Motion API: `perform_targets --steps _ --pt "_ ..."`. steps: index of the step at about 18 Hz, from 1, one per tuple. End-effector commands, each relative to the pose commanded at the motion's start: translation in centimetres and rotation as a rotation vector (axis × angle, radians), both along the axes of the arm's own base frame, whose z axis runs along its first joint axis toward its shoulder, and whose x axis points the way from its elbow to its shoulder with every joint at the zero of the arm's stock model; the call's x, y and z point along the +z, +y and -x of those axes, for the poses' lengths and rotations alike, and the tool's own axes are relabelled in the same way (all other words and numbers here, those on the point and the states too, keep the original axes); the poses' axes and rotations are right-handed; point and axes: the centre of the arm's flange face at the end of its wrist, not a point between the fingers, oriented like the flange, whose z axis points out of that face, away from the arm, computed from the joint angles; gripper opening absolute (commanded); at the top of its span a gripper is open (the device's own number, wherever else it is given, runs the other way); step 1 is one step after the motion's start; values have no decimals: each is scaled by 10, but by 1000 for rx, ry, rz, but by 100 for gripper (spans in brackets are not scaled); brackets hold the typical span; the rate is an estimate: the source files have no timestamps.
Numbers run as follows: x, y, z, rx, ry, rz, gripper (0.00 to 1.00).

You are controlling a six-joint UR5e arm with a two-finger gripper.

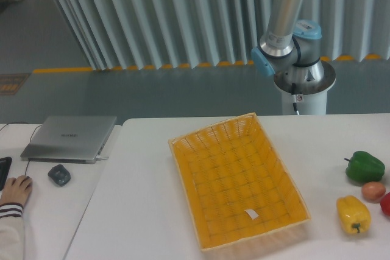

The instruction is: Place the yellow pepper in a basket

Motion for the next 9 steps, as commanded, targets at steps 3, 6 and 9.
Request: perform_targets --steps 3,6,9 --pt "-7 -1 -3 -2 -22 -10 100" --pt "-12 1 -7 -4 -36 -19 100" --pt "-14 3 -6 13 -42 -40 100"
